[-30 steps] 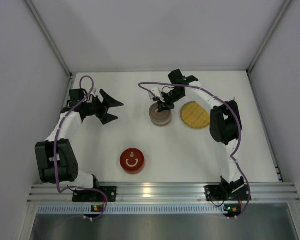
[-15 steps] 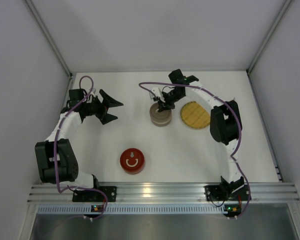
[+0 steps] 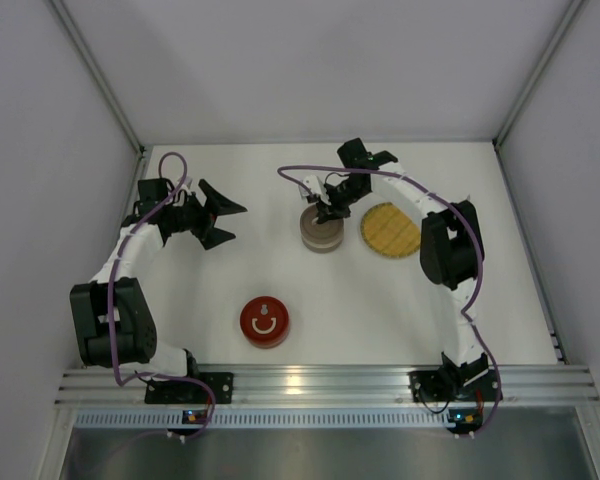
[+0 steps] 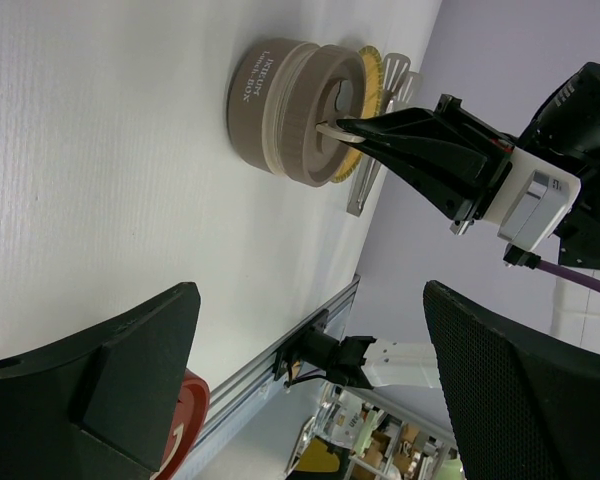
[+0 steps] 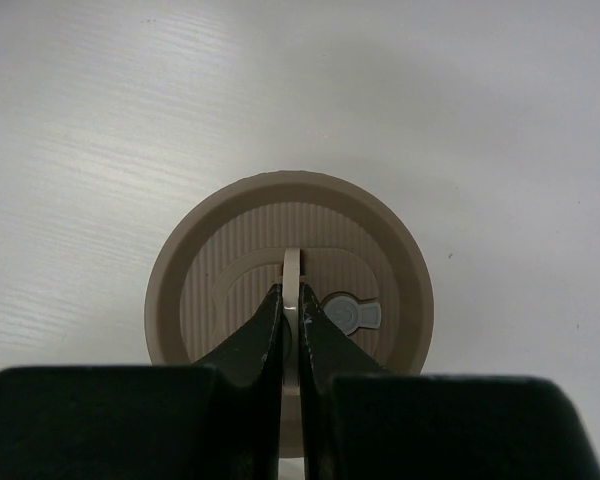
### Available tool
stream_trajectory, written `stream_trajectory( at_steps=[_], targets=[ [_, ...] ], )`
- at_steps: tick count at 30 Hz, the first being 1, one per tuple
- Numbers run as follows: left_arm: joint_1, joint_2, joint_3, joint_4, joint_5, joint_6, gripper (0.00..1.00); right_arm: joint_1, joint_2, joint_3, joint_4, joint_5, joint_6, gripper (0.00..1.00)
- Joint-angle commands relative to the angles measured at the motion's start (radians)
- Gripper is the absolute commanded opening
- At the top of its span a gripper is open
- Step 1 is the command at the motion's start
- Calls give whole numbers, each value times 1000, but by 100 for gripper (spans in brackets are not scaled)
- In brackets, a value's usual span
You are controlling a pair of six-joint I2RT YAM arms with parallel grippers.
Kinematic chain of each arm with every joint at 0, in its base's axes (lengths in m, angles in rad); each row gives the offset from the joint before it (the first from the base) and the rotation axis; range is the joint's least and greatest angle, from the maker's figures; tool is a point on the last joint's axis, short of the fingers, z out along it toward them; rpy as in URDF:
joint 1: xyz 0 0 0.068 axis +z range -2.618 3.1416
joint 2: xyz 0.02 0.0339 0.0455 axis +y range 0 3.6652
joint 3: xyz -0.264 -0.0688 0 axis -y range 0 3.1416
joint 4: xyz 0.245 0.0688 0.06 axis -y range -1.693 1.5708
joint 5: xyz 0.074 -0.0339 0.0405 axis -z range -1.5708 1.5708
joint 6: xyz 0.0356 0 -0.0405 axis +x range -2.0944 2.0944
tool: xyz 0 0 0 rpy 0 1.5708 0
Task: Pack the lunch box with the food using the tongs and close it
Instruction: Move the packing box to the center of the board.
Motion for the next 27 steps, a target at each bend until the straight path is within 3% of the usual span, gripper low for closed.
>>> stream_trajectory(
  at_steps=[1, 27],
  targets=[
    [7, -5, -9, 22, 20, 19, 98, -7, -9, 6, 19, -37, -39, 0],
    [7, 2, -21, 49, 20, -5, 98, -7, -14, -23, 23, -43, -35, 0]
  ],
)
